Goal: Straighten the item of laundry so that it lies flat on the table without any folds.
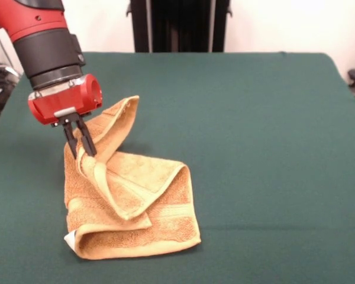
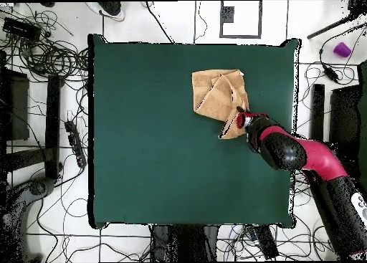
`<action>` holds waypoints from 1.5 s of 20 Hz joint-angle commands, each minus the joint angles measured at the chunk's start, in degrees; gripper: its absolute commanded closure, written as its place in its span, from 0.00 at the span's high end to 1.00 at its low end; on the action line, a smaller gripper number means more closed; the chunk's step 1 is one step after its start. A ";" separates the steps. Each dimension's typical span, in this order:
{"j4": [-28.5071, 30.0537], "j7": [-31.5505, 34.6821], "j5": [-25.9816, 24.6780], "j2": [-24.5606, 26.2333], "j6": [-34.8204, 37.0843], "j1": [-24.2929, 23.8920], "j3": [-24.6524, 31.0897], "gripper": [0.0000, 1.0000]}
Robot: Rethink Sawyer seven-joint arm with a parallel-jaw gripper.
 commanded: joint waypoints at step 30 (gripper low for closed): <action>-3.06 -15.58 -0.66 1.04 11.67 3.29 0.21 0.00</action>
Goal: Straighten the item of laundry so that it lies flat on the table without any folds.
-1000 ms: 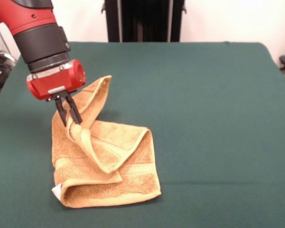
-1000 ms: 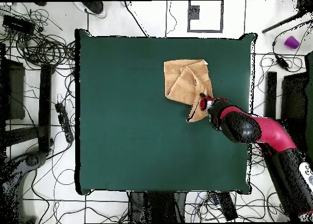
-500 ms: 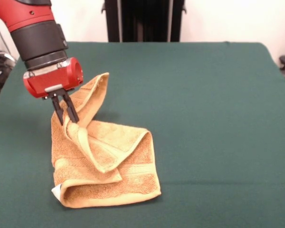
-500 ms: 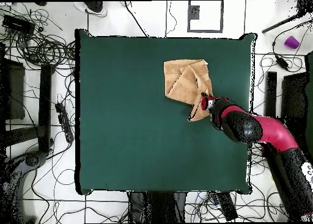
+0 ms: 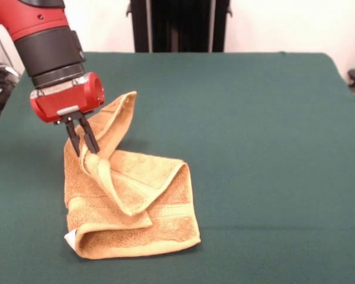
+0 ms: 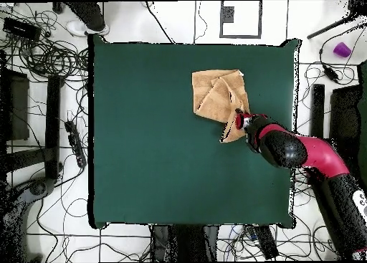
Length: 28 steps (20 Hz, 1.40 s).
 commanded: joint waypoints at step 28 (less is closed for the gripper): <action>10.95 -11.28 0.32 -6.52 5.86 -4.55 2.71 0.00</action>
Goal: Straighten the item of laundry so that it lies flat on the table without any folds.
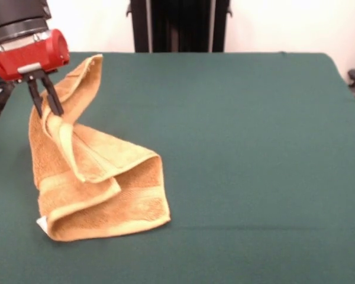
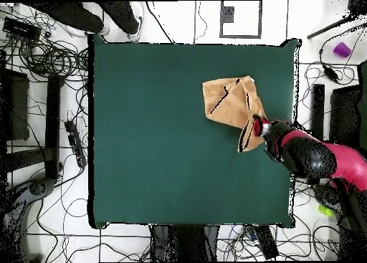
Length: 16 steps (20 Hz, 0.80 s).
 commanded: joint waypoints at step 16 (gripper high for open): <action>4.18 -10.41 -8.52 6.46 -3.00 0.17 -0.41 0.00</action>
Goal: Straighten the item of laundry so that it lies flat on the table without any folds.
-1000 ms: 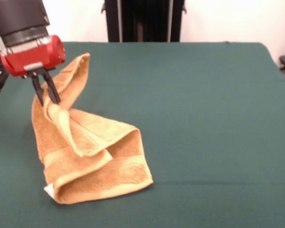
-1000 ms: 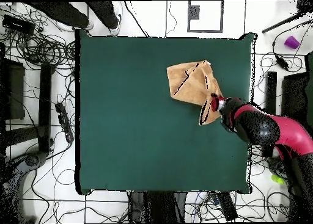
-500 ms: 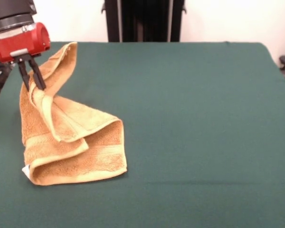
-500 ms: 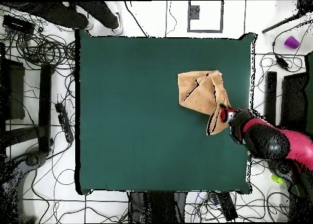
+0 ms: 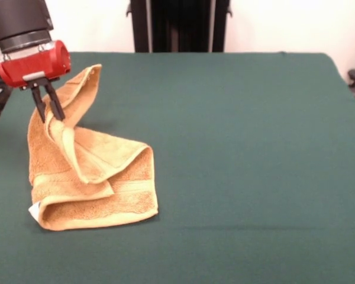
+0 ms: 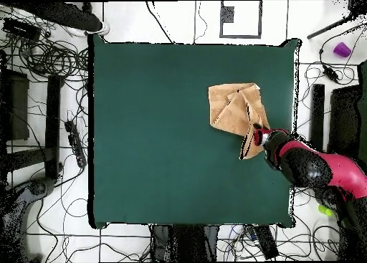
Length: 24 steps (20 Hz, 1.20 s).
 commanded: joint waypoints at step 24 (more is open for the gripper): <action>1.91 -10.62 -0.99 2.54 2.42 3.25 0.07 0.00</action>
